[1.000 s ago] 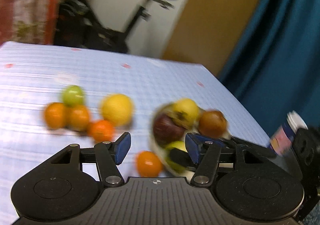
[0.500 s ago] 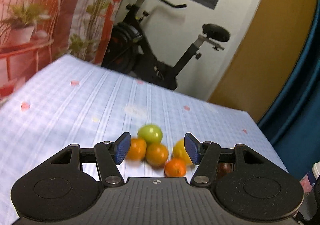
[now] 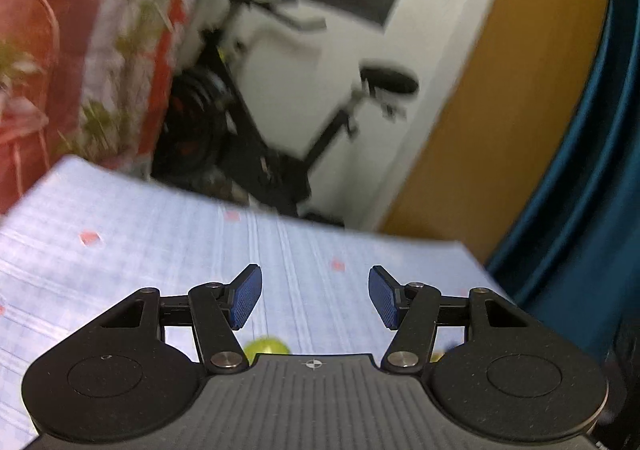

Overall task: Organize fruits
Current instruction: 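Move the left gripper down to the yellow lemon, then close the left gripper around the yellow lemon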

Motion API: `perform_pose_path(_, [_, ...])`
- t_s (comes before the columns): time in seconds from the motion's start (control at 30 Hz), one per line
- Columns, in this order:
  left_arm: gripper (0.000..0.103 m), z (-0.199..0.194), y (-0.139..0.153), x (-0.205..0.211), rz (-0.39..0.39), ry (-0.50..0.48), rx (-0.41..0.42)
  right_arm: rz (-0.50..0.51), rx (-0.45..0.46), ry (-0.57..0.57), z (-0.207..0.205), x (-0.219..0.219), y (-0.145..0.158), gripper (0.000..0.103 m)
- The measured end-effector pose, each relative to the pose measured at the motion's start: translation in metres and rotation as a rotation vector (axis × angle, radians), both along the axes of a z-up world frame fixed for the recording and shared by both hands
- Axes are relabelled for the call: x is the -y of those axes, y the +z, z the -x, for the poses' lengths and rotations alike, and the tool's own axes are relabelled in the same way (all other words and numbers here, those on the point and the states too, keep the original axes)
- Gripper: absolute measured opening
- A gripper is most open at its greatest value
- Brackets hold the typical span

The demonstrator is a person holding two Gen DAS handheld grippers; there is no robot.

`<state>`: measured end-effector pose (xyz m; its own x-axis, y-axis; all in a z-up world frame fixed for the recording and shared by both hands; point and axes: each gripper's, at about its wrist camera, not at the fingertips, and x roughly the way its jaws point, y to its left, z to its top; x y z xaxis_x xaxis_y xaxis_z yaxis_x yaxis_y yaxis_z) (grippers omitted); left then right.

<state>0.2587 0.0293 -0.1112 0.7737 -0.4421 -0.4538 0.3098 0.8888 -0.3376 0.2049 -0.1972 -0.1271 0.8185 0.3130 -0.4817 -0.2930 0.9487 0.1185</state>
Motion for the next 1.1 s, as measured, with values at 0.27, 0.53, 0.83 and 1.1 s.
perform_pose_path(0.27, [0.063,-0.043,-0.047,0.041,-0.044,-0.141,-0.206,0.09,-0.163,0.073,-0.047,-0.02,-0.015,0.061])
perform_pose_path(0.53, [0.063,-0.061,-0.066,0.052,-0.006,-0.201,-0.292,-0.024,-0.291,0.044,-0.068,-0.014,-0.031,0.062])
perform_pose_path(0.83, [0.063,-0.075,-0.087,0.055,-0.025,-0.25,-0.343,-0.05,-0.331,0.003,-0.086,-0.014,-0.033,0.067])
perform_pose_path(1.1, [0.064,-0.087,-0.102,0.06,-0.028,-0.284,-0.379,-0.041,-0.344,0.003,-0.087,-0.025,-0.039,0.069])
